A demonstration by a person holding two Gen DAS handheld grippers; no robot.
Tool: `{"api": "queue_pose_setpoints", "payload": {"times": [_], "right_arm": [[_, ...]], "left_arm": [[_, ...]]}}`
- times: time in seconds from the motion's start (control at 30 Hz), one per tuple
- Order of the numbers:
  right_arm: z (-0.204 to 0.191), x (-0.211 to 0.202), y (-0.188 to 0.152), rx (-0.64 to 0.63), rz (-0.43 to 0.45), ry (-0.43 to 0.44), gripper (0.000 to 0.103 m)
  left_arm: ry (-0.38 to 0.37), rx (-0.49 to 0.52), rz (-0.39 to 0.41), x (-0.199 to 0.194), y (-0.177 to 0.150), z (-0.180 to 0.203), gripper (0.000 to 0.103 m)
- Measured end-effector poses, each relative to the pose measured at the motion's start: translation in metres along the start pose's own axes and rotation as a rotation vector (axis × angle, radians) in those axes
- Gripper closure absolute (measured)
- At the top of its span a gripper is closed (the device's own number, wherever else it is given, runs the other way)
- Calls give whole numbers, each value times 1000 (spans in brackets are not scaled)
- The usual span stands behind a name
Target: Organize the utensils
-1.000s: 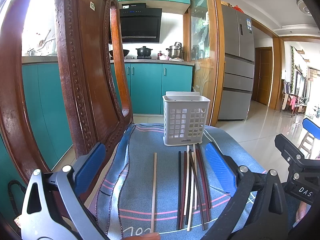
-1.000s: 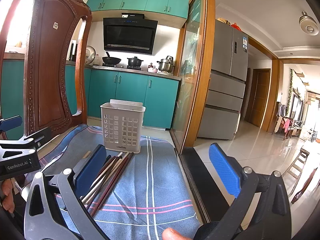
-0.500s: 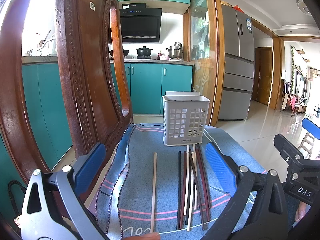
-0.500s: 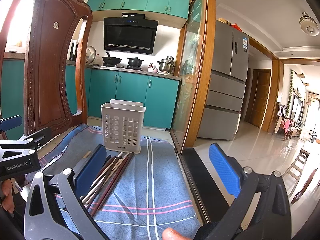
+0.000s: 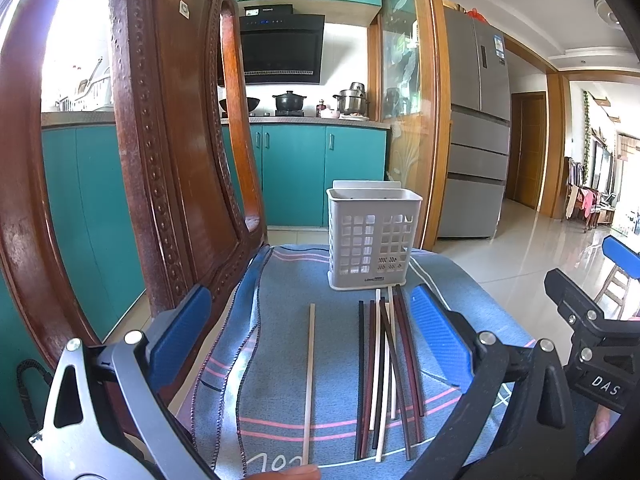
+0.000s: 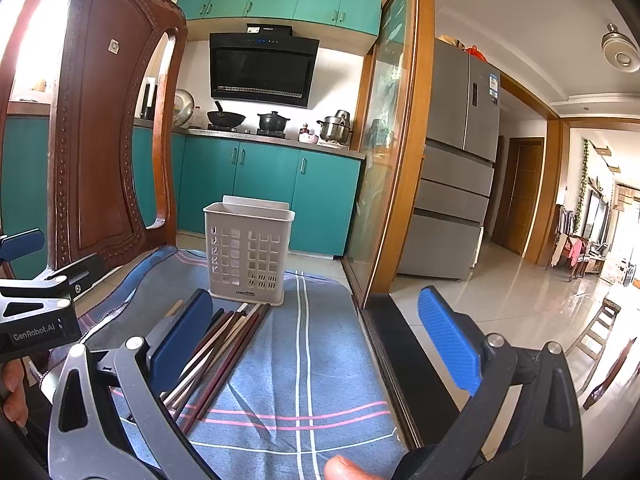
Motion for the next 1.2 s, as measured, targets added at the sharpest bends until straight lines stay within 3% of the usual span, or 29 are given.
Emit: {"api": "queue_pose_setpoints", "payload": {"times": [0.8,1.03,1.1,1.2], "right_arm": [[6,16,-9,-17,-59,-23,3],[15,62,-30,-140,-246,-122,3],[16,78,-36,-141,-307,-104,3],[14,112,-55,-77,-470,-38,3]], "left_arm": [[28,25,-42,9,-4,-1,4],[117,111,-242,40,-37,-3,4],[130,120,-293,47,-47,-5,4],[120,95,-347,52,-56,-5,4]]}}
Point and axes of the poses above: each gripper's, at about its wrist camera, not at the fingertips, and x roughly the way its jaws point, z to its right, y to its top, the point moved 7 cm from there along x, roughly the way its jaws point, and after that the axes turned 5 degrees about z, right-handed, at the moved point
